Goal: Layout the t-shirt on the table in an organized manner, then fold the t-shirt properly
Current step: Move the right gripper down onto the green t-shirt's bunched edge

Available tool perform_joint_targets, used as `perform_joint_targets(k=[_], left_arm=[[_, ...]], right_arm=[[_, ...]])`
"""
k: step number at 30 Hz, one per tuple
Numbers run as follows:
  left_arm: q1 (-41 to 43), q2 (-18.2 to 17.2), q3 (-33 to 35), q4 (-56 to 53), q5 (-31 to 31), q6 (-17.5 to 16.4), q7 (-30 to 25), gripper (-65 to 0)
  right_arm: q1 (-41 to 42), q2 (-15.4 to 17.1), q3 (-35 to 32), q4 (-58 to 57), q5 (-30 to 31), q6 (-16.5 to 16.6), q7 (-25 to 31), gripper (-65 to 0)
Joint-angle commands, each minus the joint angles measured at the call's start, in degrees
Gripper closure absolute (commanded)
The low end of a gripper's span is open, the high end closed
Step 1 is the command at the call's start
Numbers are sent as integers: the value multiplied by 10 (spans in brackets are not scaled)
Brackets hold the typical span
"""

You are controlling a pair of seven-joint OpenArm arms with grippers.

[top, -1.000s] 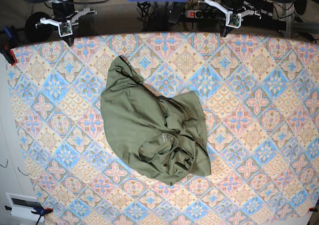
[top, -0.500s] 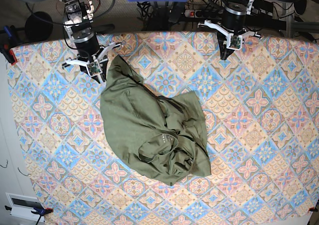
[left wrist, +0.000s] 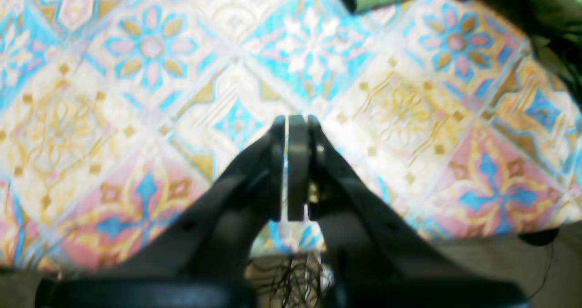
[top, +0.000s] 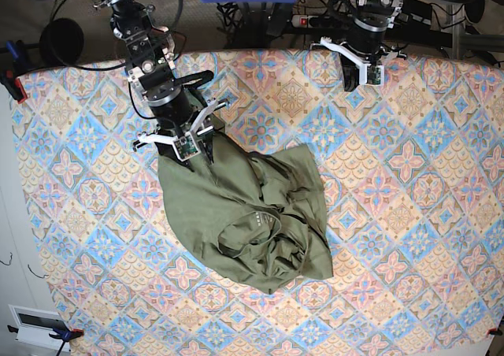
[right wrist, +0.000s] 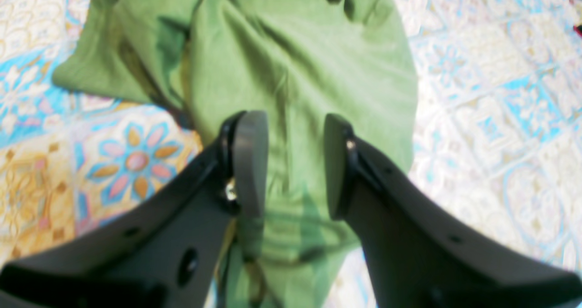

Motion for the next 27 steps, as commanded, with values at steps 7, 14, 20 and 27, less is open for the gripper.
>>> perform_joint_targets(k=[7,14,20,27], left_arm=[[2,0,1,10,-2,0,-14,-2],[1,0,1,10,-2,0,-14,-2],[1,0,1,10,-2,0,-14,-2],[1,1,2,10,-2,0,-14,-2]], right_arm=[[42,4,0,-39,-2,-5,15,-206],[42,3,-1,-68,-2,-4,15,-207],[42,2,-5,-87,-1,-4,15,-207],[42,2,-38,-101,0,-4,15,-238]])
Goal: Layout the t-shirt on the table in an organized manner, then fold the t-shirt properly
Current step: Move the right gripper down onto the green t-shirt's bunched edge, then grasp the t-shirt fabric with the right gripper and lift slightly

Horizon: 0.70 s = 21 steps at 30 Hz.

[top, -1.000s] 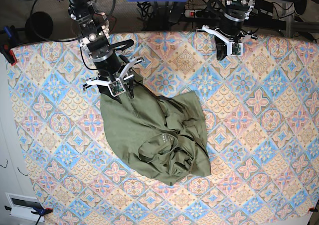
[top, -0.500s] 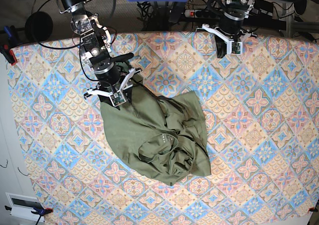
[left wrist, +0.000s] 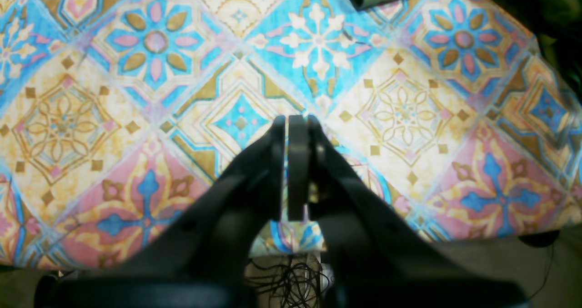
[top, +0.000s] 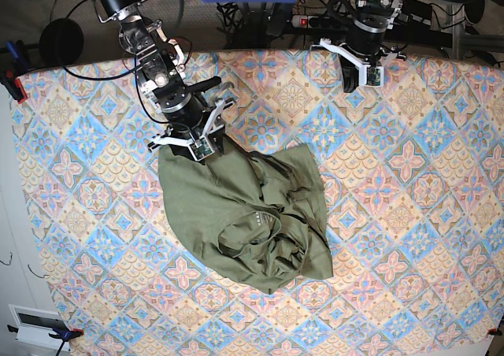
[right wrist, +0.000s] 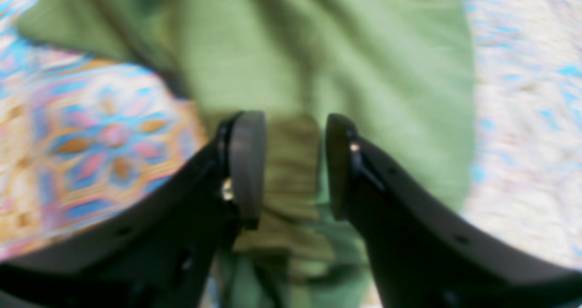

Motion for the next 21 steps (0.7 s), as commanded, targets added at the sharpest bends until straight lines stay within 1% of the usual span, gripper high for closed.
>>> perform_joint_targets(k=[1,3,10,13,15,21], left_arm=[[3,0,1,10,-2,1,-12,-2],[3,0,1,10,-2,1,-12,-2],[3,0,1,10,-2,1,-12,-2],[4,0,1,10,-2,1,-12,-2],[4,0,1,10,-2,1,-12,-2],[4,0,2,10,-2,1,-12,-2]], right_arm=[[6,5,3,3,-4,-6,11,-250],[6,5,2,-5,-4,-6,11,-258],[7,5,5,-15,-4,-6,11,-255],[7,5,5,-16,-4,-6,11,-244],[7,5,5,-22,-4,-6,14,-206],[57,5,2,-61,-4,-6,12,-27]])
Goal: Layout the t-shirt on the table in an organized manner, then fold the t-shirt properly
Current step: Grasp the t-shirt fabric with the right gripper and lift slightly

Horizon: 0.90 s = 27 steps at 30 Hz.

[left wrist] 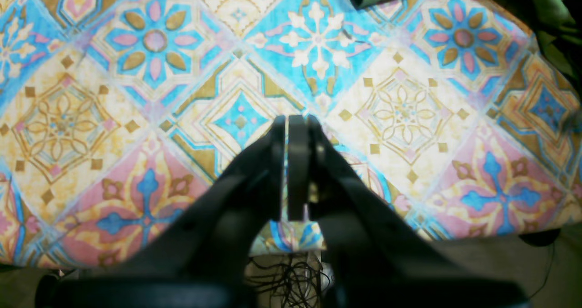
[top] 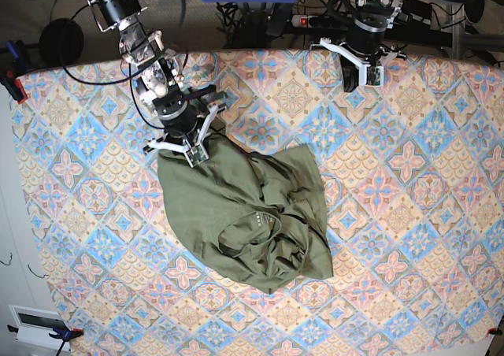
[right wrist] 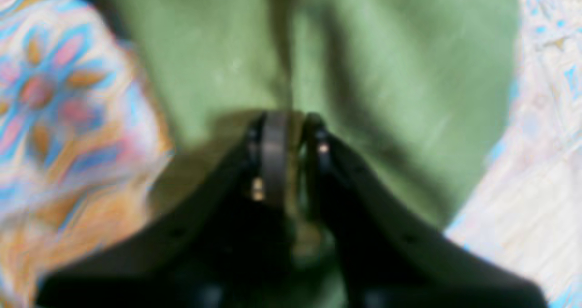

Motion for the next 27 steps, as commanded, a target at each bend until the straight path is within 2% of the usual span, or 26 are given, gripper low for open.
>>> perform_joint_targets(k=[1,12,16,18,23,25,27], left_arm=[[4,-1,0,10,-2,1,-11,-2],[4,-2,-1,10,-2,1,-11,-2],[4,-2,-1,10,-2,1,-11,-2],[4,-1,-1,10,-2,1,-11,-2],[4,-1,-1,10,-2,1,-11,-2],[4,-1,-1,10,-2,1,-11,-2],[4,-1,-1,10,-2,1,-11,-2]], right_arm=[[10,3,3,5,-2,-3,14,-3],[-27,4,6,107,-1,-3,13,-3],[-29,4,3,107,-1,-3,13,-19],[-31,4,4,105,-3,-3,9,-71],[-33,4,8,105,-4,-6,-54,-268],[-33,4,8,104,-4,-6,-69,-298],[-33,4,8,103,-4,-6,-73,-299]])
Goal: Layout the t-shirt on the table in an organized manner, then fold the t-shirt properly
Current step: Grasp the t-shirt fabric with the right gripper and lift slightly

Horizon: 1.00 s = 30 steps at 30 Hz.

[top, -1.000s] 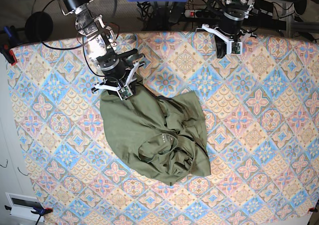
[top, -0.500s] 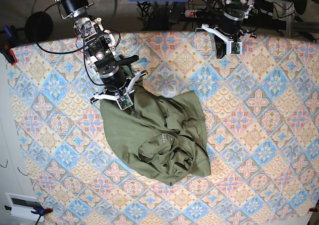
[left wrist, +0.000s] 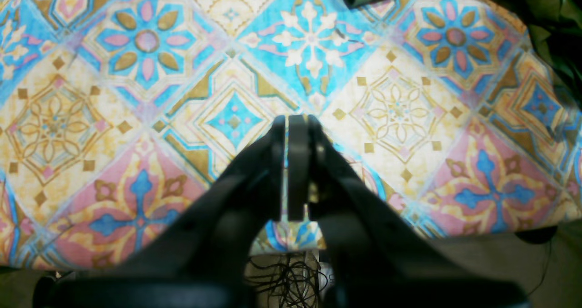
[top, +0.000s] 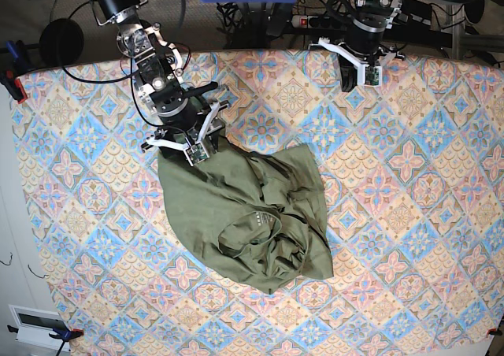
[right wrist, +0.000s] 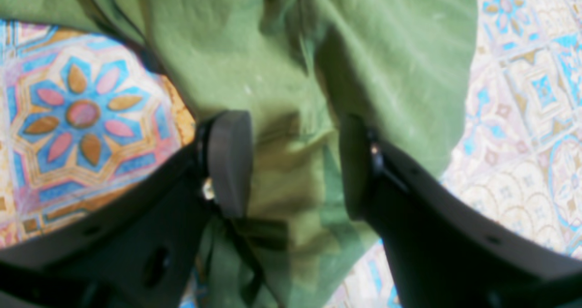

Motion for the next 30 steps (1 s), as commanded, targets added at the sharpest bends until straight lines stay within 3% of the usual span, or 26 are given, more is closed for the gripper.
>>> perform_joint_targets(k=[1,9,12,15,20,30], left_arm=[[4,-1,-1,10,-2,1,-11,-2],[4,-1,-1,10,-2,1,-11,-2],[4,-1,0,10,-2,1,-11,-2],[4,-1,0,10,-2,1,-11,-2],[4,-1,0,9,-2,1,-11,-2],[-4,-1,-3,8,-2,1,-12,-2]], right_arm=[[7,3,4,2,-3,-2,14,-299],[11,3,4,-80,-3,-2,20,-299],[11,3,4,-98,-3,-2,47,-295],[11,3,4,-113,-3,-1,60,-232],[11,3,4,-110,-3,0,64,0],[-4,5,5,14,-2,0,61,-6]])
